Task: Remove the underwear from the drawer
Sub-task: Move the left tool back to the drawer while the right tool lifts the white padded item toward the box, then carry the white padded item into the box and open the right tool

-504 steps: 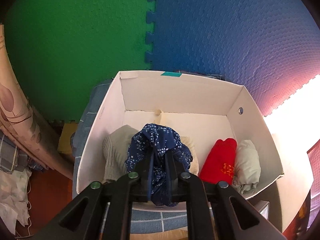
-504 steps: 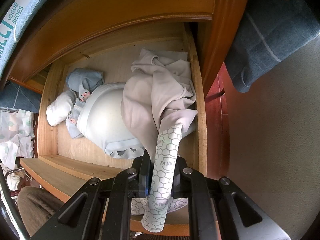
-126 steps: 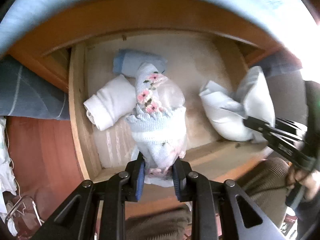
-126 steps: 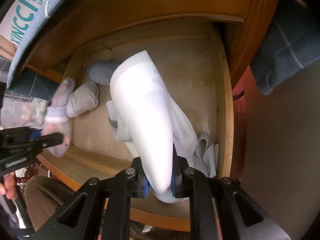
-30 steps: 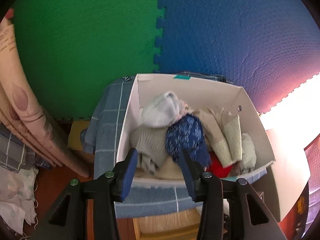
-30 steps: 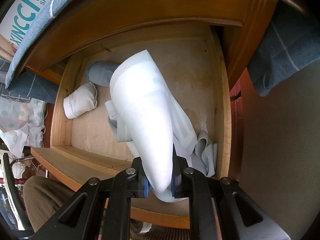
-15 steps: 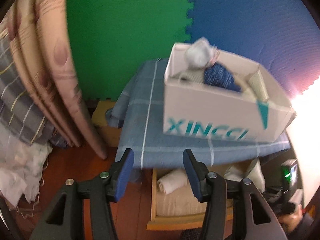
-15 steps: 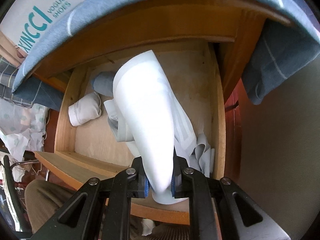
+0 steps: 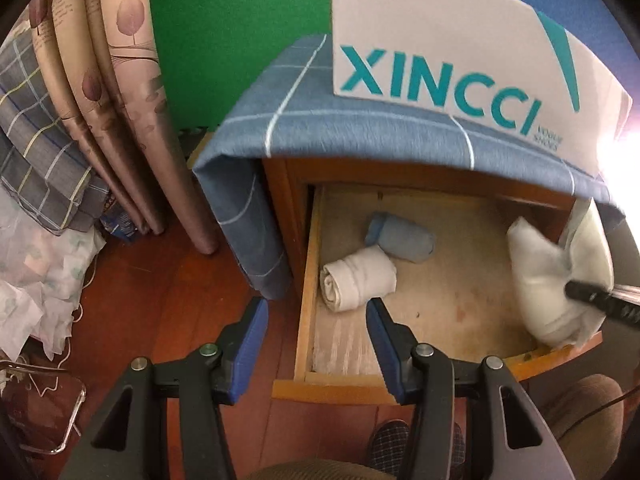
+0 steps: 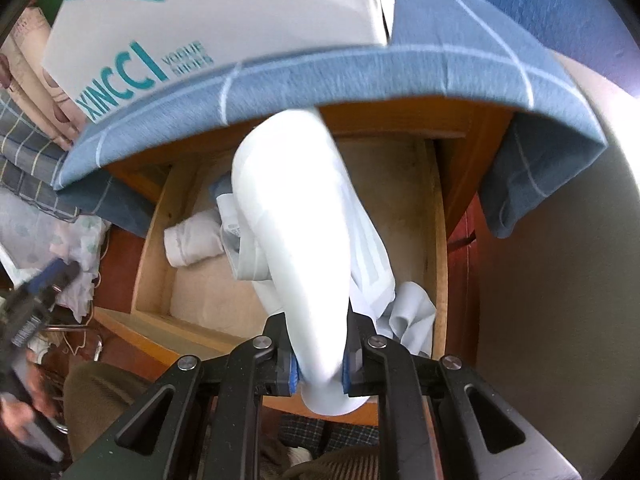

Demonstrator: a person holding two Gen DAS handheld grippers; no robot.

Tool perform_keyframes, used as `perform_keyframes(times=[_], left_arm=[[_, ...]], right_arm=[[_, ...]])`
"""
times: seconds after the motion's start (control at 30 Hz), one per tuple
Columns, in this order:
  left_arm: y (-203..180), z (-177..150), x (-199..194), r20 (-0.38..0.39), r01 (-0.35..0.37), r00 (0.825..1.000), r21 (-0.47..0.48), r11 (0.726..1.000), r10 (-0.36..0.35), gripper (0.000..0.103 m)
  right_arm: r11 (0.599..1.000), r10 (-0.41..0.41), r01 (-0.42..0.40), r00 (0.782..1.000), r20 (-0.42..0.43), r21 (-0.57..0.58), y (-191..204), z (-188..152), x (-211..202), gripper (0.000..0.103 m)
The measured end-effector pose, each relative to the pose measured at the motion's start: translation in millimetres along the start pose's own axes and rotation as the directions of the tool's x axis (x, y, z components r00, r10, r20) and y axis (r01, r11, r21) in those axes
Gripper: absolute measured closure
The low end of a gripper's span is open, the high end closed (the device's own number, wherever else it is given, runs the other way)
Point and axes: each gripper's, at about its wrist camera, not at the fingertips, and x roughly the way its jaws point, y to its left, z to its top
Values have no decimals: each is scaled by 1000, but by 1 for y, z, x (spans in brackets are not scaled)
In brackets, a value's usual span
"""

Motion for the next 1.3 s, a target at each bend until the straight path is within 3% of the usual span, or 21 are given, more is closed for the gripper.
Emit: perform_keyframes(times=[0.13, 0.23, 0.7, 0.93, 1.17, 1.3], left_arm=[[-3, -11, 8, -6, 9, 1000, -16, 1000, -9, 51], [3, -13, 20, -51, 9, 999, -48, 999, -11, 51], [20, -17, 23, -49, 37, 998, -177, 984, -46, 51], [15, -18, 28, -71, 28, 997, -158, 987, -39, 51], [12, -18, 29, -71, 17, 997, -144, 989, -27, 51], [12, -18, 29, -71, 19, 997, -144, 989, -29, 51]], right_arm=[[1000, 14, -14, 1000, 22, -1, 3, 2, -15, 90], [1000, 18, -18, 999, 35, -4, 5, 3, -27, 90], [995, 81, -74, 989, 125, -63, 31, 5, -99, 90], [989, 144, -135, 972, 188, -63, 46, 16, -147, 90], [982, 173, -147, 952, 252, -118, 72, 30, -191, 90], [977, 196, -159, 929, 315, -139, 86, 49, -225, 90]])
